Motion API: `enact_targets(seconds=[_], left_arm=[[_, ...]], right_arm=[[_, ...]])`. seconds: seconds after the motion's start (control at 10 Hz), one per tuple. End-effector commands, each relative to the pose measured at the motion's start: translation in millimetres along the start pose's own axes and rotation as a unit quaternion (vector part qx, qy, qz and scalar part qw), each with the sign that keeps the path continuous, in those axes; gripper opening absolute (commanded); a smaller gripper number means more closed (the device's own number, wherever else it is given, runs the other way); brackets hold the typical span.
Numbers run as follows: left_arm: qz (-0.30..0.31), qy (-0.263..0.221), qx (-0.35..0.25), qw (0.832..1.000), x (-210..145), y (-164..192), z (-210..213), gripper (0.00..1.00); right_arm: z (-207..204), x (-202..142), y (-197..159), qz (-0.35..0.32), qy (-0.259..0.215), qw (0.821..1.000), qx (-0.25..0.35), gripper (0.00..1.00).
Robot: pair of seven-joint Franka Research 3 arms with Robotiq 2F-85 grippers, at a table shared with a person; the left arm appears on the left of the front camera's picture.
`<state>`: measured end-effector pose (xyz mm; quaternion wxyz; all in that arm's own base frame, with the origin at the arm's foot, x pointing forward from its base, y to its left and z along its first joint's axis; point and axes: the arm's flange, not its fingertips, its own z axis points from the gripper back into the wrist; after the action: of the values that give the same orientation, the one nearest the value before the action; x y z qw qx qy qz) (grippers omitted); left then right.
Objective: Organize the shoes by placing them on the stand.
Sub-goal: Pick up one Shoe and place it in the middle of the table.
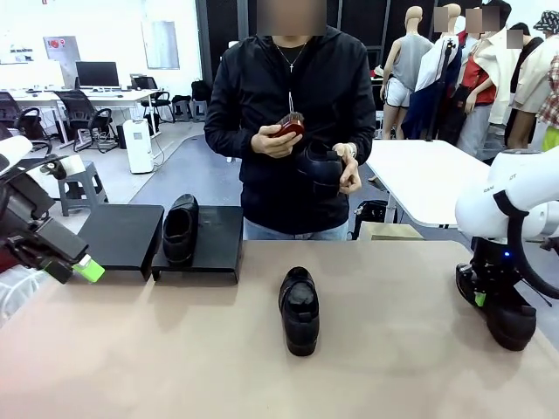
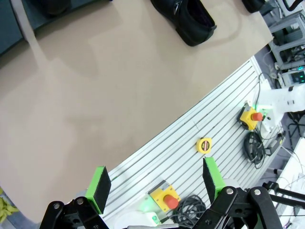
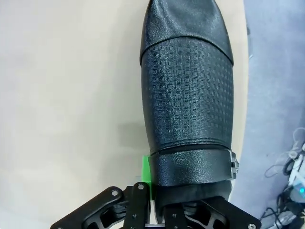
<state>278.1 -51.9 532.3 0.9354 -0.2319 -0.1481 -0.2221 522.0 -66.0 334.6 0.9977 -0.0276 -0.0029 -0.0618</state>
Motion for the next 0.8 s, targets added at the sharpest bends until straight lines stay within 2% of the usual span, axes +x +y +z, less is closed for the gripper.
enact_targets(seconds=[0.0,0.2,0.3,0.4,0.5,0.7], left_arm=[[0.002,-0.001,-0.010,1.000,1,0,1,1.00],[0.002,-0.001,-0.010,1.000,1,0,1,1.00],[0.002,-0.001,-0.010,1.000,1,0,1,1.00],[0.002,-0.001,-0.010,1.000,1,0,1,1.00],[0.002,-0.001,-0.010,1.000,1,0,1,1.00],[0.002,-0.001,-0.010,1.000,1,0,1,1.00]], right_arm=[[14,-5,-8,0.003,-0.029,0.999,0.016,0.00],[52,-22,-15,-0.010,-0.051,0.996,0.075,0.00],[88,-46,-16,-0.031,-0.078,0.992,0.096,0.00],[128,-87,-14,-0.061,-0.110,0.985,0.114,0.00],[144,-126,-11,-0.055,-0.128,0.984,0.114,0.00],[142,-183,-21,-0.066,-0.180,0.975,0.115,0.00]])
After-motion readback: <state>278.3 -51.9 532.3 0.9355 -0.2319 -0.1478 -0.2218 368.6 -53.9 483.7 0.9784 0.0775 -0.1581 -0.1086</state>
